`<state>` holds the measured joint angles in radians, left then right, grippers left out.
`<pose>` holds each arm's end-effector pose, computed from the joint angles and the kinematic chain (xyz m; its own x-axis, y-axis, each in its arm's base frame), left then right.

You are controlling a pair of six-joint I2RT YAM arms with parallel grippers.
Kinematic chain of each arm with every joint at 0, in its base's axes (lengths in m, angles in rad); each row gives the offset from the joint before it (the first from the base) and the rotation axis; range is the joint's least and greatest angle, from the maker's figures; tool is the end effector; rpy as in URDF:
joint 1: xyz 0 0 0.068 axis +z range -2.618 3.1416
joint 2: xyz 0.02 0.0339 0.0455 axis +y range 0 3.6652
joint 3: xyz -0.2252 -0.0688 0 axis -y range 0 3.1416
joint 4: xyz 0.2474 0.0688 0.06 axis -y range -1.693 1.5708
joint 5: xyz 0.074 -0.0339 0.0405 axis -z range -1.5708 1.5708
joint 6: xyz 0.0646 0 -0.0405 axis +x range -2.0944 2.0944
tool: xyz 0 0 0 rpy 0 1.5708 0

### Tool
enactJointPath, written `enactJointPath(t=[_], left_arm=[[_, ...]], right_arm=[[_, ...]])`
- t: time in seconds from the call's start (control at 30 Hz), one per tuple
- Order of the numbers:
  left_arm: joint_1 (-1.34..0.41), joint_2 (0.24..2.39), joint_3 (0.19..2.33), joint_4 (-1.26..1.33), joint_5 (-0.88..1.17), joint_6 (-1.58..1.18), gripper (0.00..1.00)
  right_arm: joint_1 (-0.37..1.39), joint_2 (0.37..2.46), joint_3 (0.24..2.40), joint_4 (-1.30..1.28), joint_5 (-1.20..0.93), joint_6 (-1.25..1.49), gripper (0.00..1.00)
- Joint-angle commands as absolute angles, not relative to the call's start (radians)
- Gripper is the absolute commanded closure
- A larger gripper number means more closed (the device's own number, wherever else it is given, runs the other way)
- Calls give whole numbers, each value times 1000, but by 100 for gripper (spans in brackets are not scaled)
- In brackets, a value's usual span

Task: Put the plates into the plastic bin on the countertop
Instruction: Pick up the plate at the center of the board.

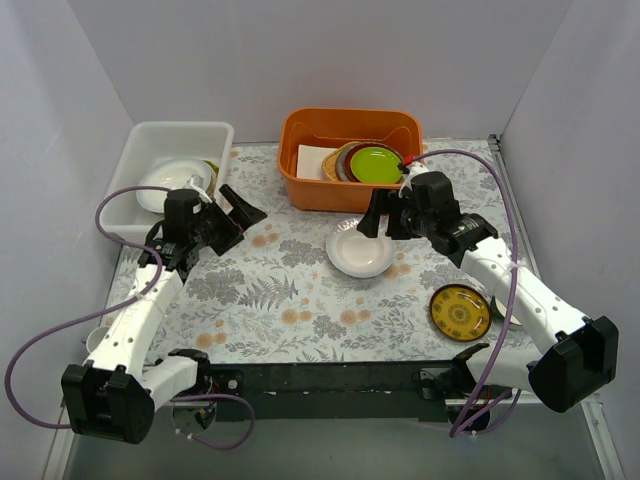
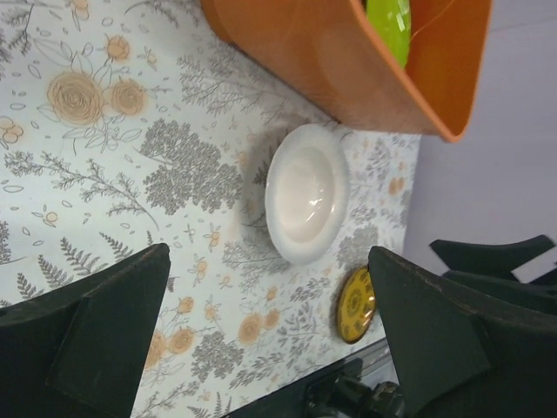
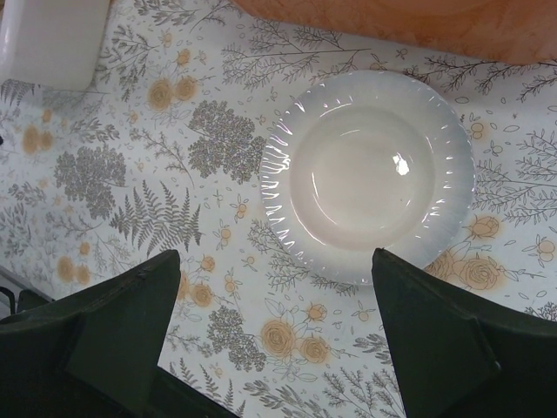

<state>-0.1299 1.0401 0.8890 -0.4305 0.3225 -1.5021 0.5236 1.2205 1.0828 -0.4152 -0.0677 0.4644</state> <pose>0.2677 -0.0556 0.2555 -0.4219 -0.8991 0.1163 -0.5170 0.1332 -0.8456 0.2696 0.1607 0.2778 -0.6524 0.1393 -0.7450 -0.2869 0.8644 0.4129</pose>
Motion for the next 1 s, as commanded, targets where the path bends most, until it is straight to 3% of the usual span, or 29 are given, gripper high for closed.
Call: enactJointPath(t=[0.0, 0.17, 0.77, 0.97], left_arm=[[-267, 1098, 917, -445, 158, -1470, 2], [-423, 1201, 913, -428, 26, -1482, 2], [-670, 1460, 827, -164, 25, -1643, 9], [-695, 1537, 813, -69, 41, -1687, 17]], right_arm=[[518, 1224, 1089, -376, -81, 463, 2], [517, 1223, 1086, -376, -84, 462, 2], [489, 1195, 1069, -382, -87, 454, 2], [479, 1190, 1060, -382, -95, 451, 2]])
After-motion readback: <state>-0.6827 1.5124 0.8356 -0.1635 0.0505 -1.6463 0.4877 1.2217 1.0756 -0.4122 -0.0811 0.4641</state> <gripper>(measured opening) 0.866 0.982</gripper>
